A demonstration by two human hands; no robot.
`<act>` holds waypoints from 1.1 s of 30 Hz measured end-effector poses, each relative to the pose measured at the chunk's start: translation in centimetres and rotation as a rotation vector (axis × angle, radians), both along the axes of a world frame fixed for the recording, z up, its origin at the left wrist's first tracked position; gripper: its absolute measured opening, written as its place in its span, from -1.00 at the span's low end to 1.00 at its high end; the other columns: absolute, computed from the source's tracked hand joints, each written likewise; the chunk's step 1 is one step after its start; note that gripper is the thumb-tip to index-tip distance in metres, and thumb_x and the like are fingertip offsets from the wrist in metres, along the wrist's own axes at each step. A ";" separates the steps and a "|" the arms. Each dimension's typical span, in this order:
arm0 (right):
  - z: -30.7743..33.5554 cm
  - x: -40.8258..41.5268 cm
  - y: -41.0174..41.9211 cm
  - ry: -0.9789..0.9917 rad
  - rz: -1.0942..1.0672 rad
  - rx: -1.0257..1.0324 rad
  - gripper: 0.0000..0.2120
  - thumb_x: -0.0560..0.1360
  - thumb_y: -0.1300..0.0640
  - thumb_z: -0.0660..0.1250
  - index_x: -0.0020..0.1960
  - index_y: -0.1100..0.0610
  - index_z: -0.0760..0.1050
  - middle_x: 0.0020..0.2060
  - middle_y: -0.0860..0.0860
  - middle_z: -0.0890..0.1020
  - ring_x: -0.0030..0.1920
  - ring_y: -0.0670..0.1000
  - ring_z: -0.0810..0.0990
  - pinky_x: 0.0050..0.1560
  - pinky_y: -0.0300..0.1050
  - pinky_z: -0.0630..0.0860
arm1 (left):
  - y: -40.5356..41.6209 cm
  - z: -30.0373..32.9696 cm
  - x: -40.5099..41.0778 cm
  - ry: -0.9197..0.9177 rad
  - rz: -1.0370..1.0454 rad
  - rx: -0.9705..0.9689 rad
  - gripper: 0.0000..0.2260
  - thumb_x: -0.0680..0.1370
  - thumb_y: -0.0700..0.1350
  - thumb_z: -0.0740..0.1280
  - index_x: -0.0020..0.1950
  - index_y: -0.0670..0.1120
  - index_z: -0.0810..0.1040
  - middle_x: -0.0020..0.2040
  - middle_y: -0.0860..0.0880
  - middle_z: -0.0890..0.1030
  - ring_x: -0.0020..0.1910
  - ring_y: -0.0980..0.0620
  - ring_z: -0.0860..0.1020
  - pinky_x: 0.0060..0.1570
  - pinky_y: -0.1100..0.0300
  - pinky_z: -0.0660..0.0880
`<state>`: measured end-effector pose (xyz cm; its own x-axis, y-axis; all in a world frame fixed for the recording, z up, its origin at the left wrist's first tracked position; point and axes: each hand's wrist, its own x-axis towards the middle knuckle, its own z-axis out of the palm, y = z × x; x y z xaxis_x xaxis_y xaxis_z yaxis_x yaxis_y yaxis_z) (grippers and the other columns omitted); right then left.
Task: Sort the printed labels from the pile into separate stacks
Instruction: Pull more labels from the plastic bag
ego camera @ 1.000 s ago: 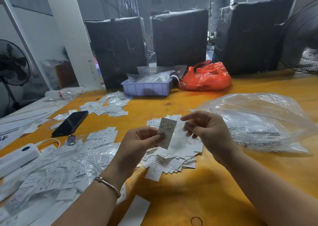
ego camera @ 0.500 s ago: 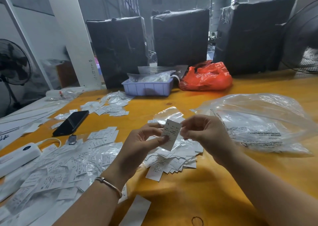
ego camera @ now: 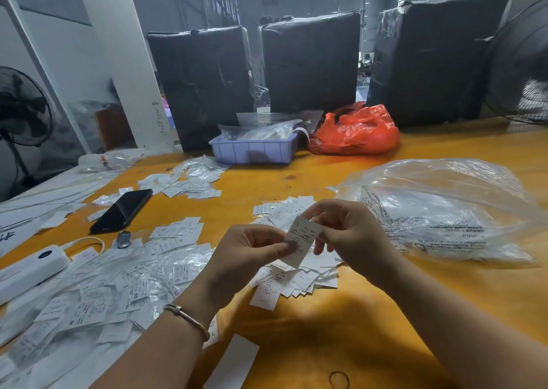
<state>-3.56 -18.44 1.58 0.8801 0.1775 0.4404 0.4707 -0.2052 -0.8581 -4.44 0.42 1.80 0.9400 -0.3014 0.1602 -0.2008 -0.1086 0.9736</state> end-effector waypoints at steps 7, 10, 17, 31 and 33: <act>0.7 -0.2 -0.7 0.104 0.064 0.044 -0.78 0.34 0.02 0.51 -0.15 0.17 0.68 -0.05 -0.03 0.65 0.02 -0.05 0.61 -0.05 -0.12 0.53 | 0.2 0.0 0.1 -0.024 0.017 -0.065 -0.87 0.36 -0.05 0.47 -0.15 -0.04 0.75 -0.12 -0.09 0.73 -0.11 0.04 0.69 -0.17 0.35 0.54; 0.7 0.2 -0.7 0.059 -0.076 0.200 -0.94 0.44 0.27 0.42 -0.20 0.17 0.60 -0.13 0.04 0.67 -0.06 -0.02 0.62 -0.06 -0.07 0.53 | 0.4 -0.1 0.1 -0.049 0.075 -0.057 -0.77 0.37 0.07 0.44 -0.12 -0.04 0.74 -0.13 -0.09 0.73 -0.12 0.02 0.67 -0.15 0.29 0.57; 0.1 0.7 -1.2 0.059 -0.293 0.190 -0.50 0.47 0.37 0.36 0.31 -0.03 0.42 -0.26 0.16 0.67 -0.22 0.10 0.67 -0.18 0.03 0.63 | 0.8 0.0 0.5 -0.144 0.197 -0.138 -0.66 0.37 -0.12 0.49 0.14 -0.07 0.61 -0.15 -0.09 0.72 -0.16 -0.01 0.69 -0.18 0.30 0.56; 0.1 0.1 -0.6 0.151 0.114 0.192 -0.81 0.35 0.11 0.48 -0.18 0.25 0.67 -0.32 0.12 0.64 -0.34 -0.08 0.51 -0.36 -0.31 0.41 | 0.4 -0.1 0.1 -0.144 0.006 0.009 -0.80 0.46 -0.12 0.44 0.06 -0.11 0.62 -0.16 -0.12 0.72 -0.23 -0.05 0.68 -0.24 0.29 0.52; 0.1 0.1 -0.6 0.054 0.047 0.114 -0.88 0.39 0.18 0.49 -0.22 0.25 0.66 -0.35 0.12 0.63 -0.36 -0.05 0.50 -0.35 -0.22 0.41 | 0.3 -0.2 0.2 -0.132 0.011 0.068 -0.83 0.46 -0.08 0.44 -0.02 -0.13 0.66 -0.11 -0.07 0.72 -0.15 0.00 0.68 -0.17 0.28 0.53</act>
<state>-3.44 -19.04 1.66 0.8949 0.1708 0.4122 0.4300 -0.0833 -0.8990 -4.24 0.67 1.60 0.9151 -0.3060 0.2626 -0.3255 -0.1763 0.9289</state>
